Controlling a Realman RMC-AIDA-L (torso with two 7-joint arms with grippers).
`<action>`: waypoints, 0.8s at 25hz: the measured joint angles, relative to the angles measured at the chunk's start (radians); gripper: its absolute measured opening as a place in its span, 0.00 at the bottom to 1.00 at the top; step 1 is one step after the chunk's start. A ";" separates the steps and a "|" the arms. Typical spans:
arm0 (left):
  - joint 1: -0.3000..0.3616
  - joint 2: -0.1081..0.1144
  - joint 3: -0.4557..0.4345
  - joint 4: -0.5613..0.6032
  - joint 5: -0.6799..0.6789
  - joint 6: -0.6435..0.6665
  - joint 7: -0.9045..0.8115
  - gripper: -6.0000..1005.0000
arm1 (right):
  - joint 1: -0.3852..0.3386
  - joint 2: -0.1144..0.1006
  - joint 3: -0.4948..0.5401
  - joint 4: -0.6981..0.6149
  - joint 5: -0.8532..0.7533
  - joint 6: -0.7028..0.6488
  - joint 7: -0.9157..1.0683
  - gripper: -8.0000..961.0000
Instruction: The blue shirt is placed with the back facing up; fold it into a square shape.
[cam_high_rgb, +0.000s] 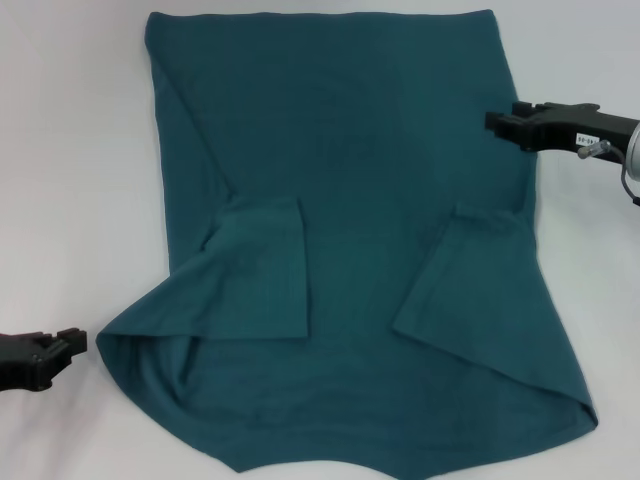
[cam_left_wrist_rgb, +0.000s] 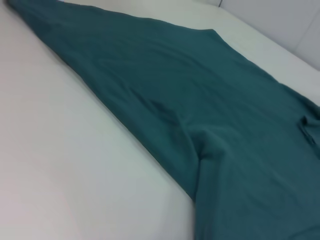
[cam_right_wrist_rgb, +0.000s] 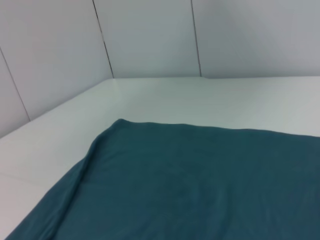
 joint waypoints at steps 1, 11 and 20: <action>0.000 0.001 -0.003 0.001 0.000 0.012 0.001 0.07 | 0.000 0.000 0.000 -0.001 -0.001 -0.001 0.001 0.47; -0.014 0.005 -0.005 0.073 -0.001 0.095 0.010 0.07 | -0.002 0.009 -0.001 -0.001 -0.062 -0.001 -0.005 0.47; -0.017 0.000 0.023 0.043 0.004 0.009 0.156 0.23 | -0.004 0.016 -0.006 0.006 -0.065 -0.006 -0.004 0.47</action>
